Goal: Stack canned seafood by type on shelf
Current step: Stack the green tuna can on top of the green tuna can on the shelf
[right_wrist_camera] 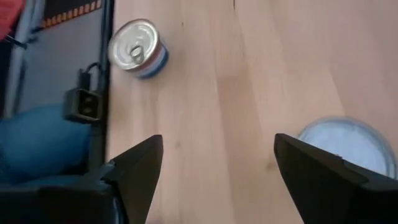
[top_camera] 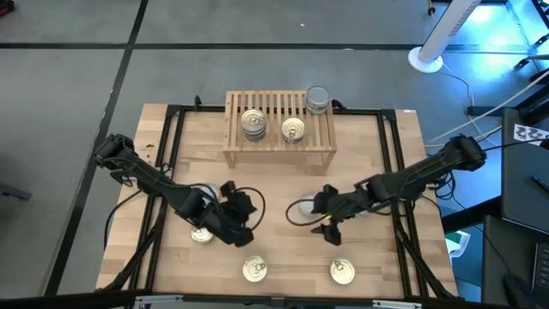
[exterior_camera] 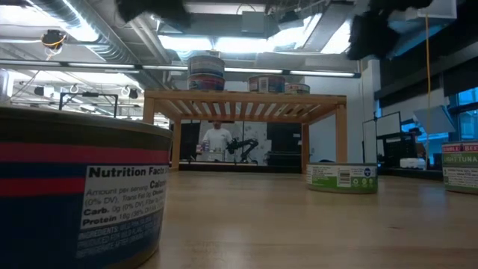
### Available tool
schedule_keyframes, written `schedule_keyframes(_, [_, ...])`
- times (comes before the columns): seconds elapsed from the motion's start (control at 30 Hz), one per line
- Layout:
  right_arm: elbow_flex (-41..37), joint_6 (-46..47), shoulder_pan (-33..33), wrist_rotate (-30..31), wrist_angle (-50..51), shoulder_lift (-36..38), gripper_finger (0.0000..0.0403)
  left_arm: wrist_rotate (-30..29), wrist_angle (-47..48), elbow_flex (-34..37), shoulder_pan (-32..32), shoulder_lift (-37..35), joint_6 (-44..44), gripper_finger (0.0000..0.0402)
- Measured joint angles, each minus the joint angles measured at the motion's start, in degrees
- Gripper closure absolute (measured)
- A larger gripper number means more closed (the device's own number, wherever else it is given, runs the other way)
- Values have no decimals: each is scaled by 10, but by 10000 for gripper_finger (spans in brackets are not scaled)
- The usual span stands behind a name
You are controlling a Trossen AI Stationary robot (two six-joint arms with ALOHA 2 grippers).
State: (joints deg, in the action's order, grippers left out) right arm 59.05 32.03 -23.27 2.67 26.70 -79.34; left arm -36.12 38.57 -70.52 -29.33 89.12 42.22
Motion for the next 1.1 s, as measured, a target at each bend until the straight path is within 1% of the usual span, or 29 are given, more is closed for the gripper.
schedule_keyframes(0.1, [1,-59,0,29,-49,-33,95,6,90,0,2,0,45,398])
schedule_keyframes(0.2, [1,-119,0,52,-98,-67,95,51,177,0,12,0,93,398])
schedule_keyframes(0.27, [1,-147,0,57,-123,-85,95,84,228,0,24,0,136,398])
schedule_keyframes(0.37, [0,-181,1,58,-156,-105,95,118,285,0,41,0,176,394])
schedule_keyframes(0.47, [0,-195,0,58,-165,-112,95,152,290,11,59,1,186,367])
schedule_keyframes(0.6, [0,-195,0,58,-162,-112,95,193,259,44,76,1,158,310])
schedule_keyframes(0.7, [0,-205,0,58,-162,-112,95,197,246,68,81,1,136,274])
schedule_keyframes(0.77, [0,-209,0,58,-162,-112,95,198,247,81,85,1,133,258])
schedule_keyframes(0.93, [0,-220,0,58,-162,-112,95,199,245,110,93,1,196,247])
schedule_keyframes(1.1, [0,-220,0,58,-162,-112,95,221,229,132,93,1,208,247])
